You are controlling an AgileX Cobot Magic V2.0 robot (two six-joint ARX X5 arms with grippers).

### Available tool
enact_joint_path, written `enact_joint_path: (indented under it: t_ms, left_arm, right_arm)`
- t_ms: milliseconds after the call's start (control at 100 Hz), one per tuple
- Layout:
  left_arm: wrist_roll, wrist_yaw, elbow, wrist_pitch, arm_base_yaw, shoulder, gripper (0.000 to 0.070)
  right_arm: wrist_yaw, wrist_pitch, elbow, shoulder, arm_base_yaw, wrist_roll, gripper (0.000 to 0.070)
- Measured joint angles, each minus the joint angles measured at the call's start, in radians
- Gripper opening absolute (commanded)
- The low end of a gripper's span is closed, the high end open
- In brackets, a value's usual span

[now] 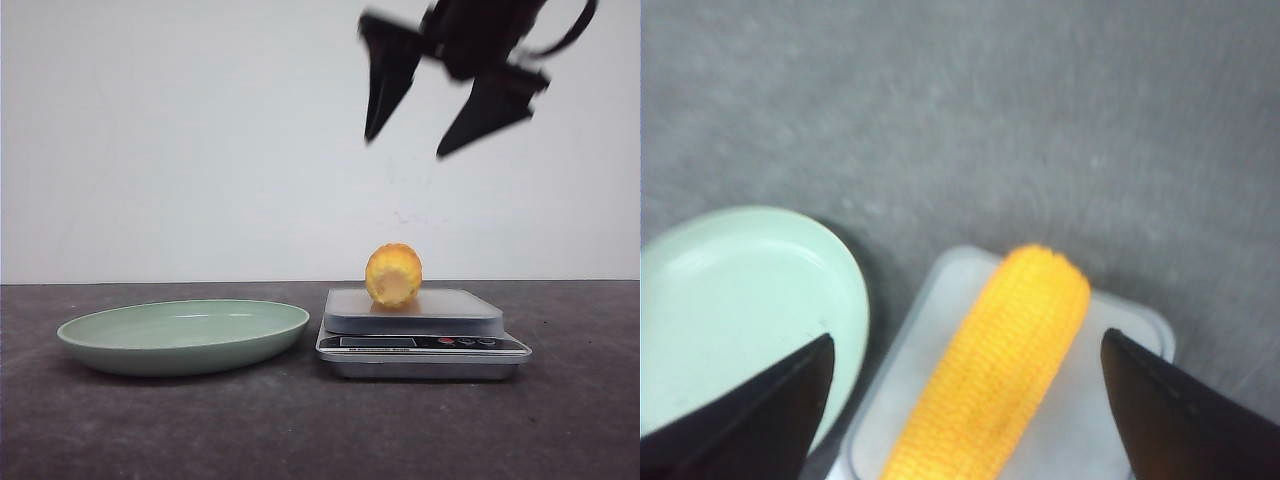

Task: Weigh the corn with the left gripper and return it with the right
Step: 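Lower the right gripper over the corn on the scale and grasp it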

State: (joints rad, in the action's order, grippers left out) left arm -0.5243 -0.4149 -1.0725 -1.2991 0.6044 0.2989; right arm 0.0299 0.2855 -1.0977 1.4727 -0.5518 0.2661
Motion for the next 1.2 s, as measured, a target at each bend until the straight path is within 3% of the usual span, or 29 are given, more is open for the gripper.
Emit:
enact_joint_path:
  t_ms: [540, 770, 910, 1200]
  left_arm:
    - [0.043, -0.008, 0.002, 0.002, 0.000, 0.000, 0.0440]
    - [0.048, -0.008, 0.002, 0.002, 0.000, 0.000, 0.0440]
    - [0.055, -0.008, 0.002, 0.002, 0.000, 0.000, 0.0440]
    - [0.065, -0.026, 0.002, -0.003, 0.000, 0.000, 0.0440]
  right_arm:
    - [-0.004, -0.010, 0.000, 0.185, -0.003, 0.079, 0.0523]
    - [-0.004, -0.002, 0.000, 0.212, -0.010, 0.110, 0.0324]
    - [0.007, 0.001, 0.000, 0.219, -0.023, 0.134, 0.0002]
    - [0.053, -0.007, -0.001, 0.218, -0.056, 0.139, 0.0000]
